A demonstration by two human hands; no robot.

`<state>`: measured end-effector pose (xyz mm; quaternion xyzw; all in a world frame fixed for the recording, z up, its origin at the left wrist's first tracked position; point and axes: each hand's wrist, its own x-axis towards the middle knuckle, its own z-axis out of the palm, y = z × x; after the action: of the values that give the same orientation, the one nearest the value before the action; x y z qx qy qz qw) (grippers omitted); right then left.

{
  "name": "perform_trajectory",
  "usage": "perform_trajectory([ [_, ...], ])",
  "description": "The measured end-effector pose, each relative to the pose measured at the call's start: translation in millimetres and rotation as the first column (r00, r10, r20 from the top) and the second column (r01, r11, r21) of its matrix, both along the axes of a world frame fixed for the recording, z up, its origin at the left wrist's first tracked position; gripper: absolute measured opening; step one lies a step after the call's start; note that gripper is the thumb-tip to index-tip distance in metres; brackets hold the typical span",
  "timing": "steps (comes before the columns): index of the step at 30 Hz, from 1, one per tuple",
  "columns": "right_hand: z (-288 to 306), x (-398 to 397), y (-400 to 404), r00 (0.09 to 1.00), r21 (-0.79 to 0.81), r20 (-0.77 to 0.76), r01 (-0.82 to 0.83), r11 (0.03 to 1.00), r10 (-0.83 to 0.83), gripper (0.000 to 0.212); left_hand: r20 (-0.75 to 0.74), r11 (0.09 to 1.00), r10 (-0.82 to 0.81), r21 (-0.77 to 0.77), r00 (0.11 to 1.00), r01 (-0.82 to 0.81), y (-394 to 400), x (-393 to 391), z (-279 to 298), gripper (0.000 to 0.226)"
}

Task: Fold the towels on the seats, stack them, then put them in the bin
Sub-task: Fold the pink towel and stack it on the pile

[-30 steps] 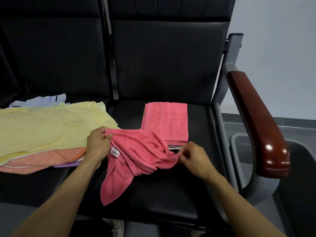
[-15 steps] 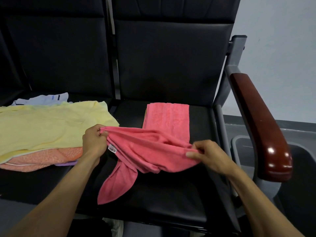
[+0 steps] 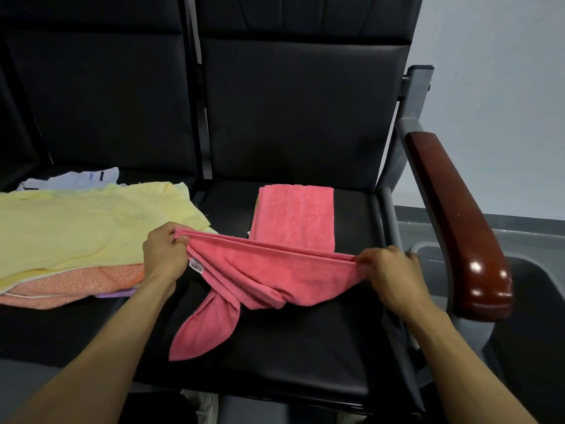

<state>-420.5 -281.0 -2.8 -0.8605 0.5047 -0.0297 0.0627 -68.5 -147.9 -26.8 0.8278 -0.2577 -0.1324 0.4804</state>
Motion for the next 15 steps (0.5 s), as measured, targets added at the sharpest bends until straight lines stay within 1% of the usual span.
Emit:
perform_trajectory([
  [2, 0.1, -0.6, -2.7, 0.995, -0.127, 0.101, 0.028, 0.992, -0.015, 0.02, -0.01, 1.0, -0.001, -0.008, 1.0, 0.001, 0.1, 0.1, 0.1, 0.028],
  [3, -0.3, -0.6, -4.0, 0.99, -0.162, 0.139, 0.032, 0.986, -0.01, 0.017, -0.012, 1.0, -0.002, -0.008, 1.0, 0.001, 0.3, 0.3, 0.0, 0.028],
  [5, -0.8, 0.1, -4.0, 0.989, -0.191, 0.148, 0.018, 0.981, 0.01, 0.014, -0.012, 1.0, 0.002, -0.009, 1.0, -0.002, 1.1, 0.4, 0.5, 0.026],
  [6, -1.3, -0.7, -3.9, 0.99, -0.198, 0.142, 0.021, 0.98, 0.008, 0.009, -0.011, 1.0, 0.008, -0.01, 1.0, -0.008, 1.4, 0.9, 1.0, 0.026],
  [7, -0.7, -1.3, -4.1, 0.991, -0.184, 0.134, 0.04, 0.982, -0.015, 0.009, -0.009, 1.0, 0.016, -0.01, 1.0, -0.016, 1.5, 2.0, 0.8, 0.025],
  [9, -0.3, -3.8, -6.4, 0.989, -0.142, 0.136, 0.073, 0.987, -0.053, 0.019, -0.014, 1.0, 0.022, -0.008, 1.0, -0.022, 1.8, 3.2, 1.7, 0.024],
  [11, -0.8, -4.7, -9.1, 0.983, -0.128, 0.179, 0.056, 0.99, -0.032, 0.019, -0.037, 1.0, 0.02, -0.018, 0.999, -0.02, 1.6, 3.3, 1.5, 0.022],
  [13, -1.7, -3.1, -8.5, 0.963, -0.081, 0.268, 0.043, 0.996, -0.02, 0.017, -0.076, 0.999, 0.026, -0.041, 0.997, -0.029, 1.6, 2.6, 1.6, 0.02],
  [15, 0.1, -1.1, -7.0, 0.916, 0.041, 0.394, 0.069, 0.997, -0.079, 0.017, -0.136, 0.997, 0.033, -0.07, 0.99, -0.042, 1.1, 0.4, 3.8, 0.018],
])
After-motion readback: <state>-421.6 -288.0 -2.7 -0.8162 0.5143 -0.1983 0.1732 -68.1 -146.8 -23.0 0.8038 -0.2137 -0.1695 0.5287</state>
